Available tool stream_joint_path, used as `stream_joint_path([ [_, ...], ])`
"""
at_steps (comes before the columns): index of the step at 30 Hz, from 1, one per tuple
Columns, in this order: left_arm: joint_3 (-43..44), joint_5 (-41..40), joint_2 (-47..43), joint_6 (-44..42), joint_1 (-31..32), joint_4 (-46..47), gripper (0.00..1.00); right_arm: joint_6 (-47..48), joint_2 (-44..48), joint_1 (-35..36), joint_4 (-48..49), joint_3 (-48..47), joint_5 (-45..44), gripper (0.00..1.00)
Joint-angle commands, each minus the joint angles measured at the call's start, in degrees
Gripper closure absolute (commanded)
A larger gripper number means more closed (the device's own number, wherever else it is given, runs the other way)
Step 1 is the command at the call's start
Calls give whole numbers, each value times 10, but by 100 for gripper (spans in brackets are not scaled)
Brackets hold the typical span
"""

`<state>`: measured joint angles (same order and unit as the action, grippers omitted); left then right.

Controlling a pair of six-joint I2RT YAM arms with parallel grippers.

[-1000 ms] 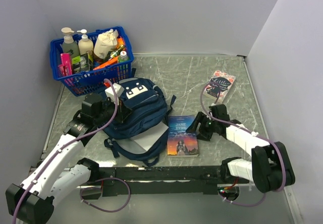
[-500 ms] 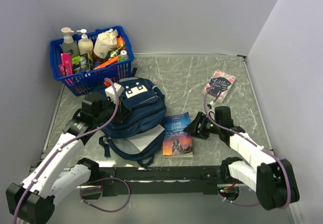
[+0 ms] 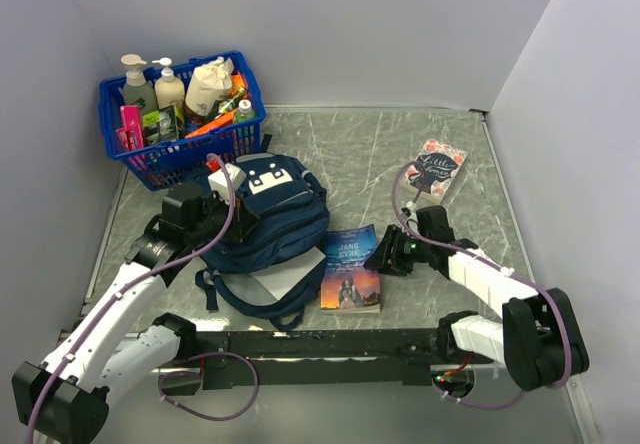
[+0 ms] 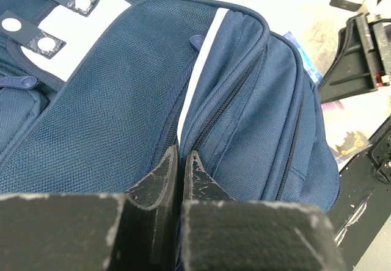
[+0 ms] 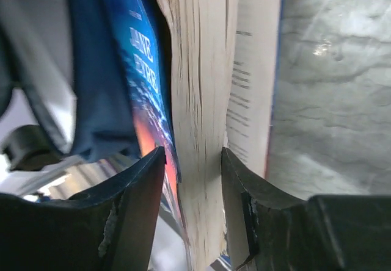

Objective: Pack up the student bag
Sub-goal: Pick up the book from the center of the board.

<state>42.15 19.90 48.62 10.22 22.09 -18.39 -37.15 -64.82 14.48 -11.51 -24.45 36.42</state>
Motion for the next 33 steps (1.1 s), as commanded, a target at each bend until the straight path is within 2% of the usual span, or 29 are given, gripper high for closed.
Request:
stream_joint_path([
  [1,36,-25,8,11,-8,70,99,35,-9,24,-30,-43,-8,53],
  [2,36,-25,9,12,-8,71,99,34,-1,24,-27,-44,-7,56],
  [5,36,-24,9,13,-9,70,99,27,3,25,-16,-47,-4,100],
  [9,37,-24,9,11,-10,68,99,23,3,22,-17,-57,14,100],
  [12,39,-25,9,13,-13,69,99,19,38,1,-44,-71,18,100],
  [15,38,-28,9,13,-15,70,99,-11,95,-43,-69,-92,61,100],
  [20,36,-31,8,17,-23,79,99,-54,150,-66,-90,-123,133,100],
  [25,38,-31,1,18,-27,76,99,-114,203,-85,-78,-125,177,100],
  [29,39,-26,-4,22,-30,77,99,-196,216,-86,-10,-99,212,100],
  [33,43,-25,-6,23,-34,74,99,-188,225,-90,-47,-99,225,100],
])
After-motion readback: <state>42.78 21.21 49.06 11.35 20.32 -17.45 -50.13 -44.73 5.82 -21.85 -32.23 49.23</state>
